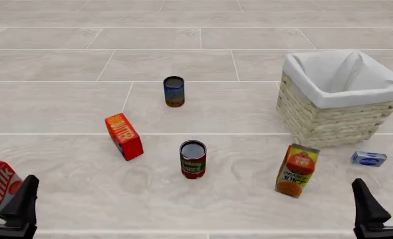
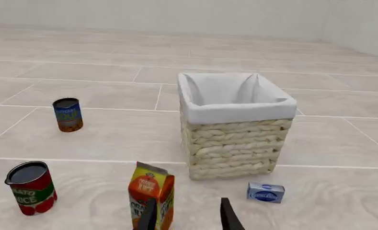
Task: Pick the cream cheese and place it in the basket.
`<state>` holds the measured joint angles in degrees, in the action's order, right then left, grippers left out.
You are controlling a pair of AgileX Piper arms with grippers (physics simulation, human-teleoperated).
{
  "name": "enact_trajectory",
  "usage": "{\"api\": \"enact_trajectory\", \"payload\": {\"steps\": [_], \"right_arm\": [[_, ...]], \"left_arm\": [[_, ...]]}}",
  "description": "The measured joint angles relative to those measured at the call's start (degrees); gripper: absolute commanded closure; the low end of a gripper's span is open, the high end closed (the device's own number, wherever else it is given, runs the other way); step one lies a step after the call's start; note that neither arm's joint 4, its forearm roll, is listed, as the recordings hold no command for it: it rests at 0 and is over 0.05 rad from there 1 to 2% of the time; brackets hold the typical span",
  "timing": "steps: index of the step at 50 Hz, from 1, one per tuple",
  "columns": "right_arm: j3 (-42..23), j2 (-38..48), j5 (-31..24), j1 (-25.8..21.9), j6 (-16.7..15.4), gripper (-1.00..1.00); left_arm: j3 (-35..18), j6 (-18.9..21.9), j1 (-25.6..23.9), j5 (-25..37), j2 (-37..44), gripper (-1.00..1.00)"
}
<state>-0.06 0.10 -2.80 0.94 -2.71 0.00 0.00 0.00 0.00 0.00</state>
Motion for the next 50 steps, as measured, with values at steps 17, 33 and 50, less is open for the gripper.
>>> {"api": "enact_trajectory", "payload": {"steps": [17,33,50], "right_arm": [[-1.1,0.7,1.0,0.2,4.6,-1.0],[-6.0,2.0,-1.6,0.7,5.4,-1.0],[-15.6,13.4,-3.2,1.3,4.4,-1.0]], "left_arm": [[0.0,0.0,0.0,0.0,0.0,-1.0],[0.0,0.0,0.0,0.0,0.0,-1.0],[0.0,0.0,0.0,0.0,0.0,-1.0]]}}
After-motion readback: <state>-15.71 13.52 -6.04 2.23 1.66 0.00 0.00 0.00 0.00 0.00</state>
